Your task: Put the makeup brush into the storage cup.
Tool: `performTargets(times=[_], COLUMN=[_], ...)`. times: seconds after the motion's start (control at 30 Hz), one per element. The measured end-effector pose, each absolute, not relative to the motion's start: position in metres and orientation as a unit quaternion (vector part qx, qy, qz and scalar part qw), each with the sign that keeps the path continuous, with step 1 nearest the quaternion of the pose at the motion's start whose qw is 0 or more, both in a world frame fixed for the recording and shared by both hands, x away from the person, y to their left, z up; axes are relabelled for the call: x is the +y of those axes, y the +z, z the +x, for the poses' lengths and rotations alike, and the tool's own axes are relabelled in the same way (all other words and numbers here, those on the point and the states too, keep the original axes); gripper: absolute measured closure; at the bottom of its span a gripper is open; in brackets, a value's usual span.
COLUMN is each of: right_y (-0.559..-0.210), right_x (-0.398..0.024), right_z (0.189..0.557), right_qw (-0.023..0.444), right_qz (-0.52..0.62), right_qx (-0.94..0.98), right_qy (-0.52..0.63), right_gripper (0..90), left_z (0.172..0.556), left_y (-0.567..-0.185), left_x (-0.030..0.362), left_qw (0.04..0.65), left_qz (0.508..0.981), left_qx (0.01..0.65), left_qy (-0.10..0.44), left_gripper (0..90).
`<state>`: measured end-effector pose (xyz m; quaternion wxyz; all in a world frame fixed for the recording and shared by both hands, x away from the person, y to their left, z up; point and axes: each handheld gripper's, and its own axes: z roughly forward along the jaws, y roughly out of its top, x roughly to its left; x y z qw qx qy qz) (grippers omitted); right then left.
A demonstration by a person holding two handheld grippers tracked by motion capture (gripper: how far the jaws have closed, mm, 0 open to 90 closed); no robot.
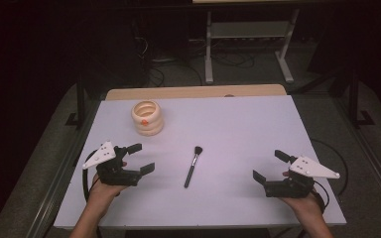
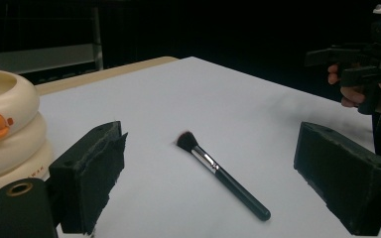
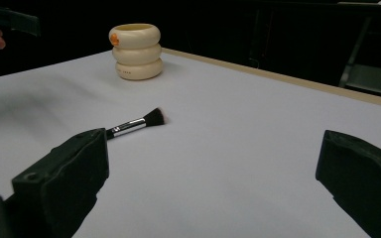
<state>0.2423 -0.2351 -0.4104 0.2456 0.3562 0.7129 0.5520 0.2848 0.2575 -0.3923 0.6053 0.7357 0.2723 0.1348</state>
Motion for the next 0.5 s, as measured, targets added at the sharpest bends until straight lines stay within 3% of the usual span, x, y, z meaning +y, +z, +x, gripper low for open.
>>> performTargets(times=[0.5], right_y=[-0.41], right_x=[-0.236], right_z=[0.243], right_qw=[0.248], right_qz=[0.358], right_qx=[0.712], right_qy=[0.551], right_gripper=[0.0], left_z=[0.294], left_y=[-0.387], left_x=[0.244], left_qw=[0.601], left_qz=[0.745], left_qx=[0.255], left_qy=[0.138], left_gripper=[11.8])
